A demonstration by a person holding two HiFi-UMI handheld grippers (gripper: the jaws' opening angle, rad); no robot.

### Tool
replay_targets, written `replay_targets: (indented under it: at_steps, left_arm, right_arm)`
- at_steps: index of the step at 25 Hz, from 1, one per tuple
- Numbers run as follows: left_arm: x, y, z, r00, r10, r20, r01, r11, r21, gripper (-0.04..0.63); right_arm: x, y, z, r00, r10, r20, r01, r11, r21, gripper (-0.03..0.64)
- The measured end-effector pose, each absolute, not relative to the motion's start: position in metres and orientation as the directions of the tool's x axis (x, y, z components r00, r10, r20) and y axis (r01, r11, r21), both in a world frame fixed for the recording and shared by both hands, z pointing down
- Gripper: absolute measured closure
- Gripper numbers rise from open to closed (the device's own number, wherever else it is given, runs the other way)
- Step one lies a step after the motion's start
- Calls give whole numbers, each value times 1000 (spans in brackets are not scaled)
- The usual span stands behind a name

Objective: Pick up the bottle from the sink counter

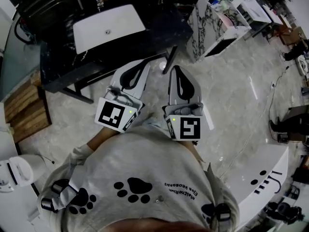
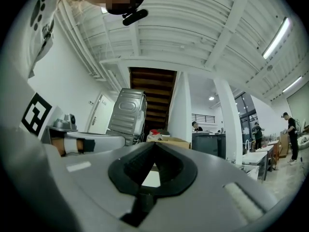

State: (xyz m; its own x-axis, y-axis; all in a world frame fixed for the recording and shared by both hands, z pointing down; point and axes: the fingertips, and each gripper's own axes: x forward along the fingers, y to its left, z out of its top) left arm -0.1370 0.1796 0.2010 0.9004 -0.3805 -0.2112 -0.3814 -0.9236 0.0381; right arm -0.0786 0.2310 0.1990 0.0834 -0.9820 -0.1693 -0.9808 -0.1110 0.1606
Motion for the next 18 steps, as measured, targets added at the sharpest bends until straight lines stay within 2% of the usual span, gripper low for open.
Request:
replay_targets:
  at_steps: [11,18]
  left_arm:
    - [-62,147,199,843,-488,-226,-489,-870,56,594]
    - [-42,133,204,820,-536,-202,-540,-841,39,594]
  right_arm:
    - [13,197,199,-10,-986,-168,-986,-18,164,615]
    - [48,188,205,-15,-987,-159,-993,-4,120,615]
